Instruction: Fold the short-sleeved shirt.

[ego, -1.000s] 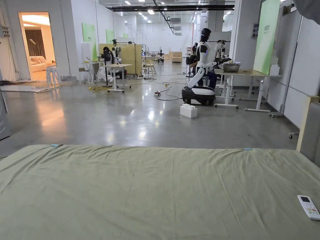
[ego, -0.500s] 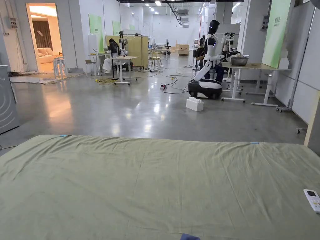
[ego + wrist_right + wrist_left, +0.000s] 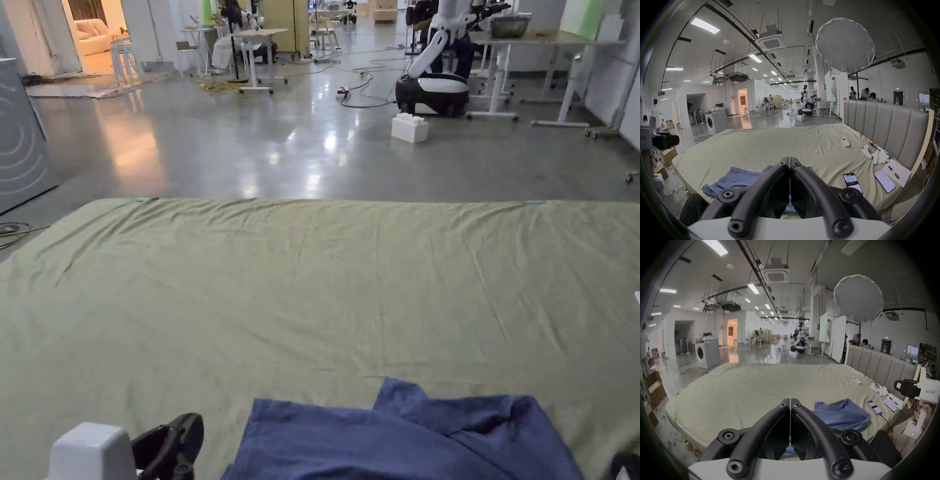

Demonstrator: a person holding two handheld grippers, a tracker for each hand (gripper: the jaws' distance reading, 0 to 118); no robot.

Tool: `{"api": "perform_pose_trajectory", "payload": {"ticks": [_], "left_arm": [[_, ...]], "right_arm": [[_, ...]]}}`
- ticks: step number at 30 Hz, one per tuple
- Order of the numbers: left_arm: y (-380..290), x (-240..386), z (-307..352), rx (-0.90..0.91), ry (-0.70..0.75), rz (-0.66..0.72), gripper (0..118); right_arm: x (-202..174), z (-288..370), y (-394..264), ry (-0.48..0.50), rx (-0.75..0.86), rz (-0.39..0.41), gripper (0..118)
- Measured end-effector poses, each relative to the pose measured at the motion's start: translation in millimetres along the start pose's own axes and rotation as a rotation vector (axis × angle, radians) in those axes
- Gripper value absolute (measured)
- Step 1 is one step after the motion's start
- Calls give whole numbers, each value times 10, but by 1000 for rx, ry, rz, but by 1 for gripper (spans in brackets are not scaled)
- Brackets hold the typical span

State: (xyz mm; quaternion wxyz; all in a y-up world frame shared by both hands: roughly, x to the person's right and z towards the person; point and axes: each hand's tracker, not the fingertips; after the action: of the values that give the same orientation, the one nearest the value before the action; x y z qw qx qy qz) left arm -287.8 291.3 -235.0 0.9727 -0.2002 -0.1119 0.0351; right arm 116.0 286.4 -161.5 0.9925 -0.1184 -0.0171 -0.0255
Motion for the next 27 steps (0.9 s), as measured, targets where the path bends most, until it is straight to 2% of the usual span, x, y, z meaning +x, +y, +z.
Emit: {"api": "perform_pose_trajectory", "payload": {"ticks": [4,10,11,12,15,16,18,22,23,25,27], "left_arm": [[-26,-166,-532,-79,-67,101,0],[-86,-388,-1800,-309,15,151,4],[-105,-423,-2027,-363,10,156,10],[-129,-443,-2229,-418,16,151,23],[-239,-509,-2773,-515,36,196,78],[-268,-507,-2925,-520,39,219,81],[-323,-513,-3147,-535,24,218,81],[-439,-423,-3424,-613,87,171,79],[-479,-378,-3445,-627,72,159,75],[-562,-254,-3465,-649,139,26,52],[-583,-169,-3472,-641,132,-49,38]], "right_arm": [[70,-103,-168,-21,-68,11,1],[253,-219,-374,-50,-162,-15,1],[292,-226,-407,-62,-180,-19,1],[328,-239,-436,-73,-196,-24,1],[433,-264,-523,-103,-241,-39,1],[463,-268,-547,-112,-252,-42,1],[510,-280,-588,-119,-272,-45,1],[552,-321,-656,-144,-311,-41,1],[559,-325,-679,-145,-314,-42,1],[563,-353,-698,-140,-323,-43,1],[555,-384,-713,-131,-332,-37,1]]}}
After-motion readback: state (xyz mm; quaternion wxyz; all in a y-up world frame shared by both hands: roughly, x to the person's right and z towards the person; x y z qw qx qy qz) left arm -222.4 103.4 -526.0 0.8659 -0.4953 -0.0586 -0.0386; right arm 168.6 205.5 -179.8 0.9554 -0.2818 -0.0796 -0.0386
